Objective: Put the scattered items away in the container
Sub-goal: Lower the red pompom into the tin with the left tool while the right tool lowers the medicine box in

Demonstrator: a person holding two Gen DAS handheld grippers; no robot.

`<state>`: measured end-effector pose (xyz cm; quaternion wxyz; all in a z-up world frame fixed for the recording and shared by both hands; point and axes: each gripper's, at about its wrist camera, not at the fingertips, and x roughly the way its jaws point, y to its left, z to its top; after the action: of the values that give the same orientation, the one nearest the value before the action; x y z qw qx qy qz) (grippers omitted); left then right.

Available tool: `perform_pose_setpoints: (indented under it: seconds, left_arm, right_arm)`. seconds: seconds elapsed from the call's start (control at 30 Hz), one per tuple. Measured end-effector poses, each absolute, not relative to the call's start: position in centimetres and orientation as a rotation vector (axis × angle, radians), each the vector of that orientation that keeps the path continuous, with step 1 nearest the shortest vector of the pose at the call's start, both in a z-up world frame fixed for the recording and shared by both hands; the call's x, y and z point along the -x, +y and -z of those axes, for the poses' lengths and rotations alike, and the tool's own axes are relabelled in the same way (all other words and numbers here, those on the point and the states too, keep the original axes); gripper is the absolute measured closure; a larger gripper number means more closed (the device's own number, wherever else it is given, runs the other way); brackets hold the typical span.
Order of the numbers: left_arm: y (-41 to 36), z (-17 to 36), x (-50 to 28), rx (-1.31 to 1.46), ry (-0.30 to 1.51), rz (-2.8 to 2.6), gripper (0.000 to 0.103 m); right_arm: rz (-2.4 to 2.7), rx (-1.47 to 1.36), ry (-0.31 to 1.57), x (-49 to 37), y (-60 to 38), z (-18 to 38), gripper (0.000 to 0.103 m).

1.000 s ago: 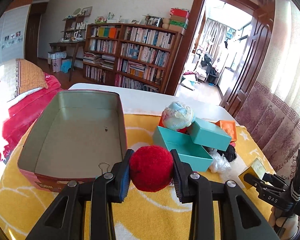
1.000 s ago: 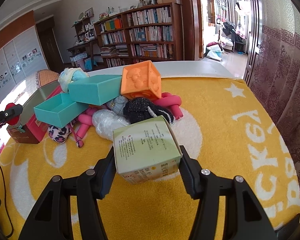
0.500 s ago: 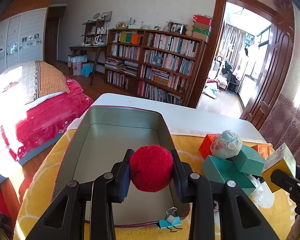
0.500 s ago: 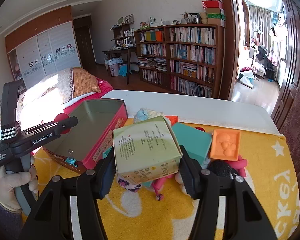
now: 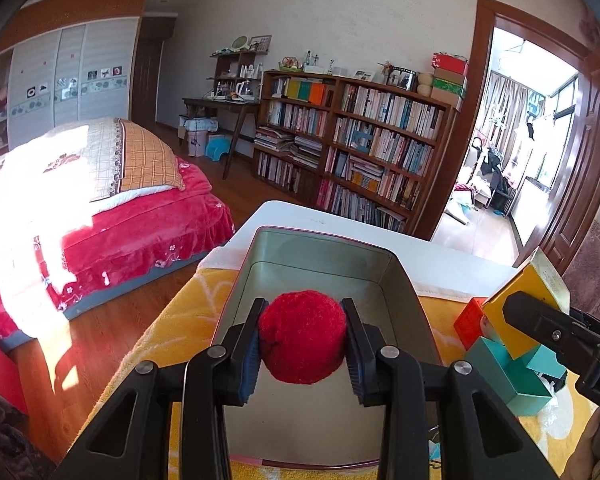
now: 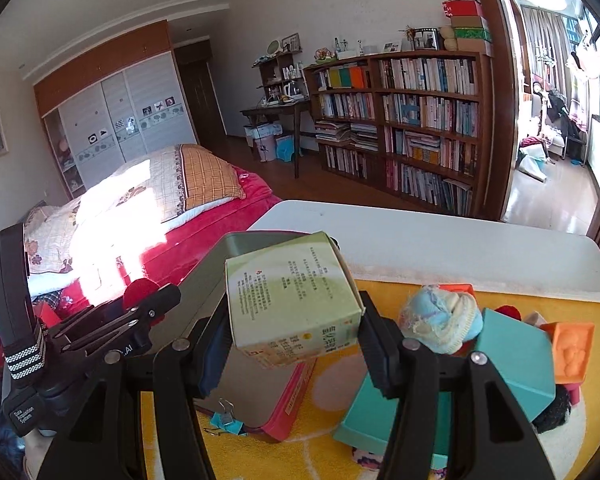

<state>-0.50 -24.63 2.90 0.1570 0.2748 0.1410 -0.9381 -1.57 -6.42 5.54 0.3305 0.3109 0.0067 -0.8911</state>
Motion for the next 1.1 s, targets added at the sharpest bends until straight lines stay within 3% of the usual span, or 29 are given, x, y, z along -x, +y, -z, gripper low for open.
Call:
perform_pose_setpoints:
  seconds: [0.87,0.93,0.97,1.0,1.07,1.1]
  left_arm:
    - [-25.6,-1.9,-0.3,-0.797,0.437,2.636,0.065]
    - [-25.9,-1.8,-0.3,-0.798,0.450,2.629,0.058]
    - [-26.0,-1.8,-0.3,-0.792,0.460,2.621,0.050]
    - [-26.1,-1.8,-0.4,-0.784,0.470,2.609,0.033]
    - [-26.3,-2.1,-0.9,-0.744,0.482,2.593,0.011]
    - [-26.4,-2.3,-1.1,-0.720,0.485,2.586,0.011]
  right_arm:
    - [2.199,-0.895,0.052,1.6,-9.0,-1.4,0.041]
    - [2.177,-0.902,0.053,1.6,-9.1,-1.3,0.040]
    - [2.168,-0.902,0.054,1.6,-9.2,-1.2,0.039]
    - [2.162,-0.900,0.052,1.6,-9.2,-1.3,0.038]
    - [2.162,-0.890,0.035,1.6,-9.0,-1.5,0.030]
    - [2.164,-0.883,0.027,1.5,-8.9,-1.6,0.029]
